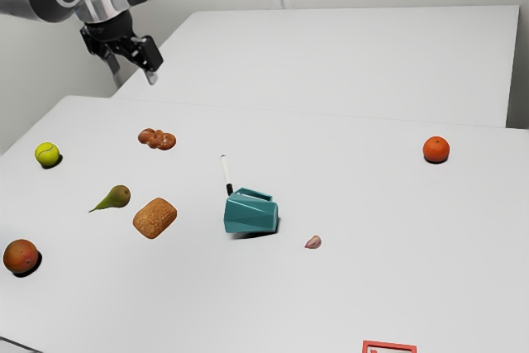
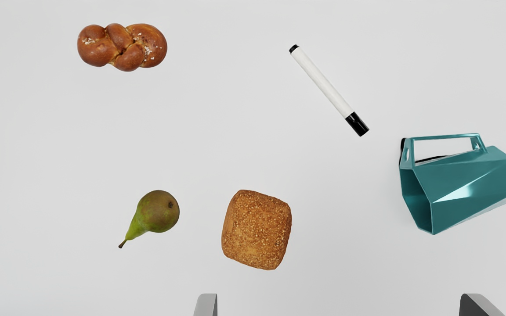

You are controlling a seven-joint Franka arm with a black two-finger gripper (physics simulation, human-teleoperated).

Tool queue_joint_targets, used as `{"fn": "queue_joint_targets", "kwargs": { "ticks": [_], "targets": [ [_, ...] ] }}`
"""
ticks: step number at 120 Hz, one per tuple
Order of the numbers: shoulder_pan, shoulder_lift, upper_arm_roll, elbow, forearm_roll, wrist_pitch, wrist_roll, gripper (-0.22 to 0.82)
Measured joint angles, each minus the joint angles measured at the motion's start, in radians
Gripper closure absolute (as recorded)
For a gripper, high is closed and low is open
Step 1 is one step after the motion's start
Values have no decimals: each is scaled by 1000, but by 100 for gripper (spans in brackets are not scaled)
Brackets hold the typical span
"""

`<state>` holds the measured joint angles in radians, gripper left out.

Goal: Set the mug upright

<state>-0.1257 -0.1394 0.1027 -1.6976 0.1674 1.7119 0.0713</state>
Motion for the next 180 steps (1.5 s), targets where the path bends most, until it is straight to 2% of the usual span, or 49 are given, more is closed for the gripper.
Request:
{"fn": "queue_joint_targets", "kwargs": {
  "ticks": [35, 108, 141, 180],
  "targets": [
    [16, 57, 2, -37, -28, 70, 15, 0],
    [124, 232, 5, -282, -624, 114, 31, 0],
    [120, 361, 9, -280, -772, 123, 37, 0],
    [120, 438, 12, -280, -906, 134, 44, 0]
  ]
}}
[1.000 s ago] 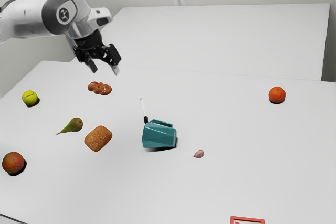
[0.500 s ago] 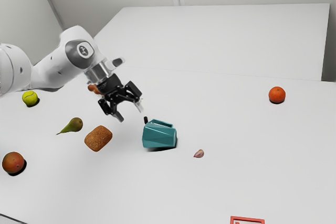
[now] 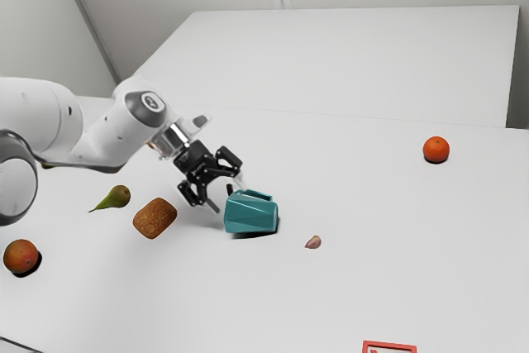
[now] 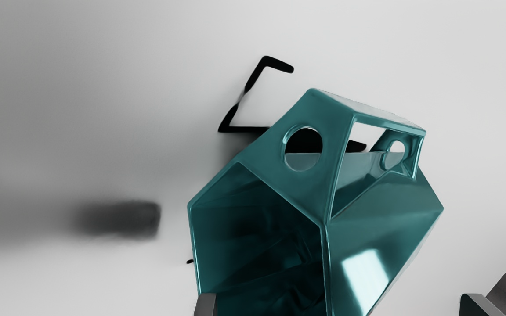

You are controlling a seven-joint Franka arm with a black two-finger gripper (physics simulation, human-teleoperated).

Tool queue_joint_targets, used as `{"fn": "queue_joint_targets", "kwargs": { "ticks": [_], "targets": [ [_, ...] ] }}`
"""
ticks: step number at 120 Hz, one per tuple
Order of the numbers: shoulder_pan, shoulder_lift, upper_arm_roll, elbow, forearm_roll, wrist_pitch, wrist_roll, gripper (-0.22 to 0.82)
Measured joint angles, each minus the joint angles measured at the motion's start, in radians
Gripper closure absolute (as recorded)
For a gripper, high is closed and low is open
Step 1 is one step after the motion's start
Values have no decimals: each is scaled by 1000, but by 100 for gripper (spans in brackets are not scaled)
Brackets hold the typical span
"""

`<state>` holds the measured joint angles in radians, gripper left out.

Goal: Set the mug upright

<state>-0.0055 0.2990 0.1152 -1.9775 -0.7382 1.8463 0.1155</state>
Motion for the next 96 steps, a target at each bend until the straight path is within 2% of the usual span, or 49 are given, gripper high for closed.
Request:
{"fn": "queue_joint_targets", "kwargs": {
  "ticks": [67, 72, 87, 96],
  "targets": [
    [-19, 45, -15, 0, -114, 19, 5, 1],
    [-20, 45, -15, 2, -115, 20, 5, 6],
    [-20, 42, -14, 7, -111, 22, -7, 37],
    [-21, 40, -14, 20, -104, 22, -14, 51]
  ]
}}
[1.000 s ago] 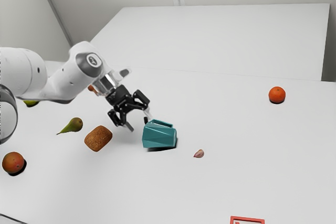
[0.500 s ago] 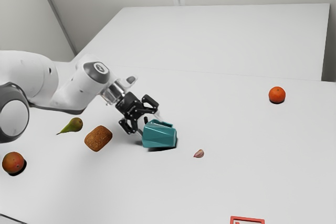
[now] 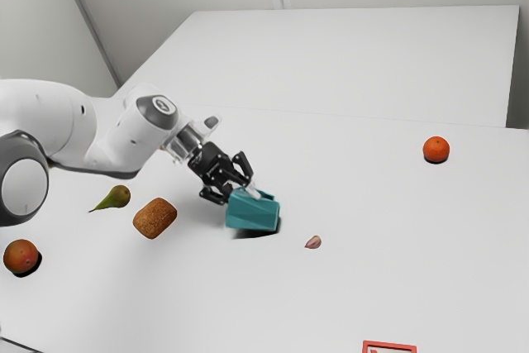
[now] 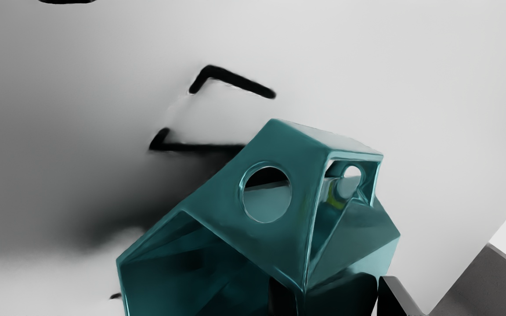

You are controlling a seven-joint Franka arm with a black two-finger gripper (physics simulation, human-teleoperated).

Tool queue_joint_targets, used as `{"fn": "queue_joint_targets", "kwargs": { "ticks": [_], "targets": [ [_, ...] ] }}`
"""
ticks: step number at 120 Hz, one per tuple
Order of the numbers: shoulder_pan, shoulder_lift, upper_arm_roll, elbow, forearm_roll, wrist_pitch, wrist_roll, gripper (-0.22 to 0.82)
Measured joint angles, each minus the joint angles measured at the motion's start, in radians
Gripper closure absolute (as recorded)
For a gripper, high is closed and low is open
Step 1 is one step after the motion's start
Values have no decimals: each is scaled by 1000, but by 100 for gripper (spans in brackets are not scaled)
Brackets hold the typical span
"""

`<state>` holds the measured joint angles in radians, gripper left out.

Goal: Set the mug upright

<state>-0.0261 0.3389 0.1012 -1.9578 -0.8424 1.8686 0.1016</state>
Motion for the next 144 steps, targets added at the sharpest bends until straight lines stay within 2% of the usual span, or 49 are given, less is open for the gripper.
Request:
{"fn": "queue_joint_targets", "kwargs": {
  "ticks": [10, 46, 76, 100, 131, 144],
  "targets": [
    [-9, -3, -1, 17, 11, 1, -8, 60],
    [-51, -21, -13, 32, 23, 13, -38, 75],
    [-81, -47, -12, 26, 42, 29, -70, 78],
    [-139, -156, -12, 4, 287, 80, -97, 78],
    [-142, -270, -12, -76, 626, 124, -147, 79],
    [-140, -287, -12, -97, 724, 156, -165, 79]
  ]
}}
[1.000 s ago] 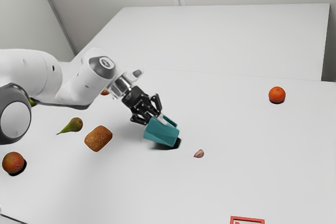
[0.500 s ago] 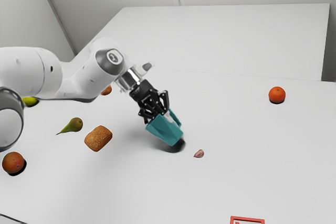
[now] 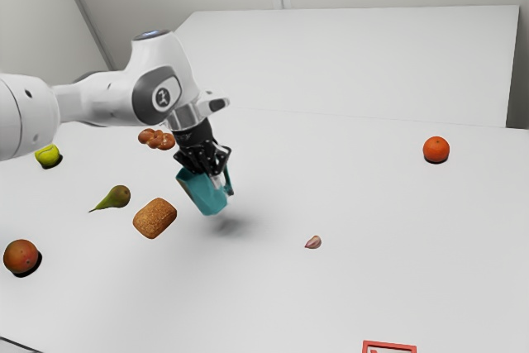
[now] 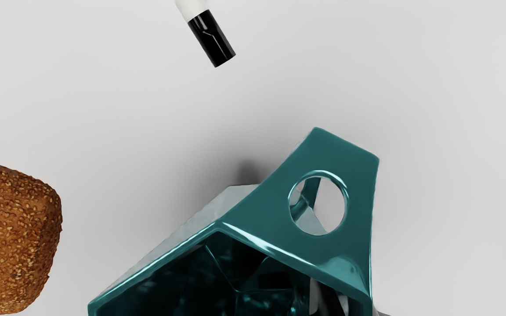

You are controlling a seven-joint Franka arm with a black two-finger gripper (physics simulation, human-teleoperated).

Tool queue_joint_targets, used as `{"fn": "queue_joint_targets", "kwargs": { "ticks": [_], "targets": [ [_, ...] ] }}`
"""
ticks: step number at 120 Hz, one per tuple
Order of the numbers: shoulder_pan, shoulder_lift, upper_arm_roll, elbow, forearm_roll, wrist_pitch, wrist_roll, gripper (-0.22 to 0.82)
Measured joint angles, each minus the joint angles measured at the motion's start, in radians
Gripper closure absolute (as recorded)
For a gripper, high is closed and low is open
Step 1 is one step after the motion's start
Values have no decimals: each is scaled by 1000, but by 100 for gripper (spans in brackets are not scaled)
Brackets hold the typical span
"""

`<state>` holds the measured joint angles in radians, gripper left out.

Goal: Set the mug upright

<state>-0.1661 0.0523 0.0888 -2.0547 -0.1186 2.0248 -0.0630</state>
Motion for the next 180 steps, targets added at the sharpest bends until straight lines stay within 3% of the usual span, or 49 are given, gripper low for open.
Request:
{"fn": "queue_joint_targets", "kwargs": {
  "ticks": [33, 110, 130, 142, 159, 180],
  "targets": [
    [-1, 5, -1, -40, 104, 72, -33, 79],
    [-6, 119, -2, -34, 116, 146, -75, 78],
    [-12, 109, -11, -33, 109, 145, -75, 42],
    [-13, 92, -11, -33, 108, 140, -75, 26],
    [-13, 61, -11, -33, 108, 135, -74, 13],
    [-23, 10, -10, -21, 108, 114, -68, 6]
  ]
}}
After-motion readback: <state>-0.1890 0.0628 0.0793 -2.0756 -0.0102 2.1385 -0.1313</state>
